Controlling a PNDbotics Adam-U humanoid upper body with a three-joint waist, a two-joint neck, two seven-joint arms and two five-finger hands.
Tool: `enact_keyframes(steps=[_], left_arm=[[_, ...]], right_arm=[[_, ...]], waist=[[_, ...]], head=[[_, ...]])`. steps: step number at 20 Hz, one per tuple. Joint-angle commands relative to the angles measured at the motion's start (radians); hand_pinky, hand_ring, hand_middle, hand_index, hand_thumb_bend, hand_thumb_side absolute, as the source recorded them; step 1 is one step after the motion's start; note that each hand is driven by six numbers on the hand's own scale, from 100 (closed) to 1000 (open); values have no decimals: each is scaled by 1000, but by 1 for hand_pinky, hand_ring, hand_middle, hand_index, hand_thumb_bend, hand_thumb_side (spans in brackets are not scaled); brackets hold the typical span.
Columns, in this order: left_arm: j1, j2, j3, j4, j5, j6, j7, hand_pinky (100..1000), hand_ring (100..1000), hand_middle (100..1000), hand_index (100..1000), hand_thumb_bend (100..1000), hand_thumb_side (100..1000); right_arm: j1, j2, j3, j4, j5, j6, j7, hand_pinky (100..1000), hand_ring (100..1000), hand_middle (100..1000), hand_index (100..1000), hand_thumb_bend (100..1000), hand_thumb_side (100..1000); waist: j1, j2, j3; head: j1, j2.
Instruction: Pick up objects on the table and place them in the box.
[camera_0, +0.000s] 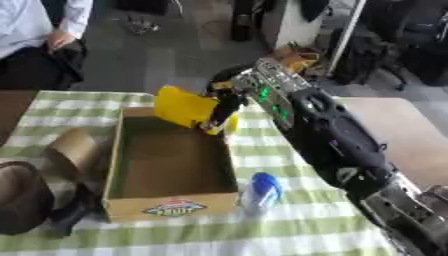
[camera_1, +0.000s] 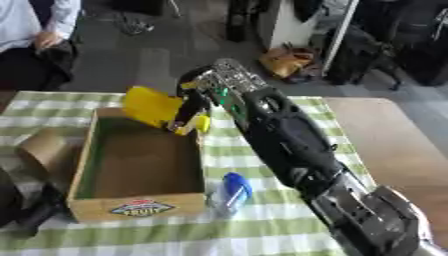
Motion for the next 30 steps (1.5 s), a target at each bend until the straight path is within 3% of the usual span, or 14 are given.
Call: enact_keyframes(steps=[1,7,9,10,11,12,19,24,30], left_arm=[[-23,18,0,-13,7,-4,-1,858,913,843,808,100,1000],[-50,18,-5,-13,9,-11,-7,857,912,843,808,100,1000],[-49,20,-3,-13,9,-11,-5,858,912,843,808,100,1000],[-49,20,-3,-13,9,-11,-5,858,912,843,808,100,1000],[-50,20,-4,-13,9,-11,-5,858,912,843,808,100,1000],[-50,20,-4,-13,9,-11,-6,858,912,843,808,100,1000],[-53,21,-6,-13,8,-13,-8,858,913,843,808,100,1000],[-50,23,-4,-13,8,-12,-7,859,912,843,807,100,1000],[-39,26,-1,-13,8,-7,-5,858,912,842,808,100,1000]], right_arm=[[-16,-2,-24,28,24,-7,-34,426,502,285,457,100,556],[-7,-1,-61,90,27,-18,-78,449,515,287,456,100,579],[-7,-4,-70,96,27,-15,-92,488,541,312,463,100,627],[-9,-5,-75,96,23,-15,-101,563,594,376,516,100,783],[-10,-7,-77,95,19,-14,-108,563,594,376,516,100,783],[-11,-7,-79,94,12,-15,-113,643,652,468,598,100,993],[-22,-20,-86,82,-39,-10,-128,693,700,579,691,100,1000],[-28,-24,-82,69,-62,-13,-132,742,770,715,789,100,1000],[-5,-81,-41,-13,-148,-48,-53,757,801,753,816,100,1000]], waist=[[4,-12,7],[-12,10,43],[-13,12,44],[-14,12,43],[-14,12,42],[-15,12,41],[-18,12,35],[-17,8,31],[-14,-7,11]], head=[[-12,-12],[-43,-25],[-47,-31],[-48,-33],[-48,-34],[-49,-39],[-57,-56],[-63,-63],[-47,-46]])
